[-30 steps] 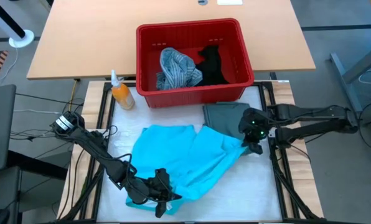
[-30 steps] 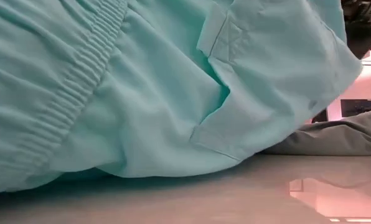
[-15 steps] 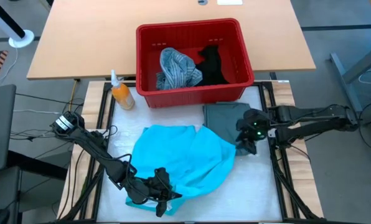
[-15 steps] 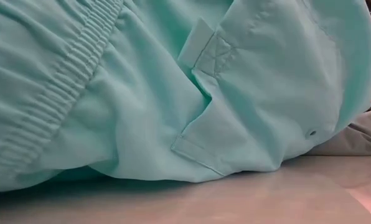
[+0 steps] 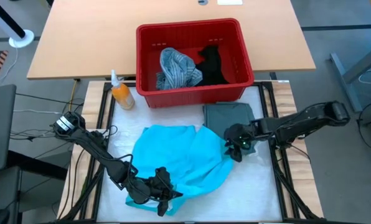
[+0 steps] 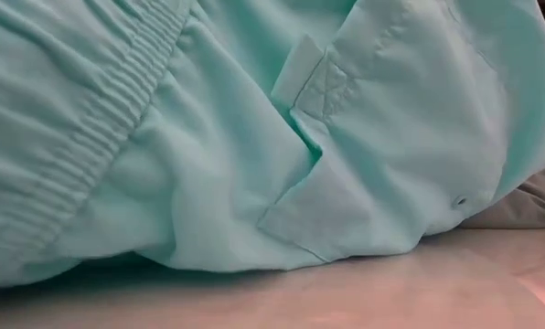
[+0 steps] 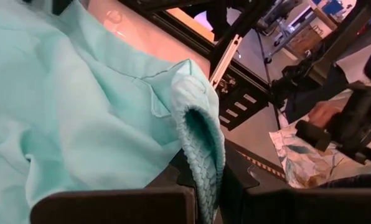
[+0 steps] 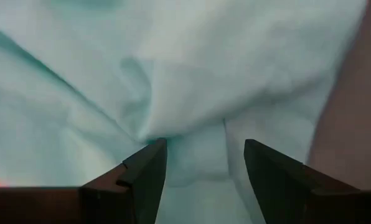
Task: Fold Laundry from Bin
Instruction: Fold the light blue shorts
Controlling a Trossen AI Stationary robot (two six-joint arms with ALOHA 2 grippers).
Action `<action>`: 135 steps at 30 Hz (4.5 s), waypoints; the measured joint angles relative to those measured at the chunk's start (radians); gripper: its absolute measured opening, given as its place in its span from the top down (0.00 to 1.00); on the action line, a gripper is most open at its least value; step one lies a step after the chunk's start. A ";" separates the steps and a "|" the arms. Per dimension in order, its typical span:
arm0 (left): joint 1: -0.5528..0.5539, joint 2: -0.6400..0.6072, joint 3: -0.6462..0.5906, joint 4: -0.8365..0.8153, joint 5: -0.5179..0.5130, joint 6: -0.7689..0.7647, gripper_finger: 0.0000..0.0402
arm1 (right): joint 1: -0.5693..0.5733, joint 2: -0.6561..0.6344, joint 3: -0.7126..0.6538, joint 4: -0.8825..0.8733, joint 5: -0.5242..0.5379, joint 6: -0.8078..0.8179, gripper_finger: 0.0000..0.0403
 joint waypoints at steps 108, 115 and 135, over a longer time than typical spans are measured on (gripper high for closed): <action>0.010 0.115 0.096 0.031 -0.043 0.033 0.99 | 0.409 -0.305 0.077 -0.221 0.136 -0.412 0.41; 0.028 0.115 0.096 0.025 -0.007 0.026 0.99 | 0.562 -0.112 0.138 -0.348 0.431 -0.613 0.41; 0.028 0.114 0.095 0.013 0.001 0.016 0.99 | 0.581 0.264 0.136 -0.358 0.631 -0.624 0.59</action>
